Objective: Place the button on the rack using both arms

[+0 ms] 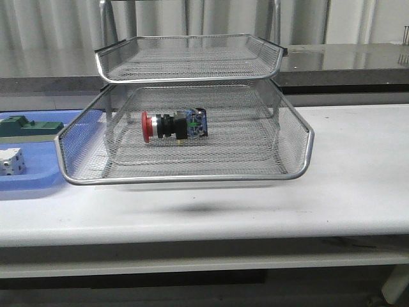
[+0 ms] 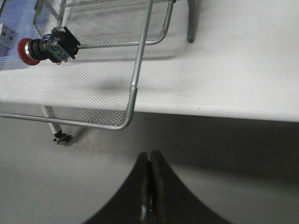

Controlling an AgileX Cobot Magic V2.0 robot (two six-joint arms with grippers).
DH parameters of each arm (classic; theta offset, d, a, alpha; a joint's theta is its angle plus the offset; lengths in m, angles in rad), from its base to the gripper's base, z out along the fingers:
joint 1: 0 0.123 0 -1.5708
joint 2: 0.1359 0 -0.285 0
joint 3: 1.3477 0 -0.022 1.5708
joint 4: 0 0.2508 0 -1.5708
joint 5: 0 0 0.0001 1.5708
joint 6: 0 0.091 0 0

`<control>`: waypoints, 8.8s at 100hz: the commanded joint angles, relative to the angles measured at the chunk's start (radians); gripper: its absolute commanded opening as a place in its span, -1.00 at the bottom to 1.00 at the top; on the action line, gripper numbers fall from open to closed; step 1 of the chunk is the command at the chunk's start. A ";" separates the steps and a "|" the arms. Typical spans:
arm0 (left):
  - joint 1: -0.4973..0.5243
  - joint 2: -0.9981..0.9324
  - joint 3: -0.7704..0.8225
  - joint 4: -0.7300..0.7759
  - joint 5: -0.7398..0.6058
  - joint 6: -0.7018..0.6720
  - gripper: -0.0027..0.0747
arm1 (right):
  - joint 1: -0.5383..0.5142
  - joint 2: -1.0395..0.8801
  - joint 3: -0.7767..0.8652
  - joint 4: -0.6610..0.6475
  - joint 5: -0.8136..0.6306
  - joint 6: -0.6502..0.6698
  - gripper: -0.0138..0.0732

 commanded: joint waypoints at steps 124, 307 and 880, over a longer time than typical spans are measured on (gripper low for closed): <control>0.003 0.010 -0.031 -0.009 -0.086 -0.010 -0.99 | 0.513 0.697 -0.158 0.312 -0.512 -0.075 -0.84; 0.003 0.010 -0.031 -0.009 -0.086 -0.010 -0.99 | 0.286 0.392 -0.188 0.106 -0.457 -0.167 -0.82; 0.091 -0.216 0.336 0.154 -0.267 -0.230 -0.99 | -0.016 -0.962 0.707 -0.589 -0.655 0.309 -0.82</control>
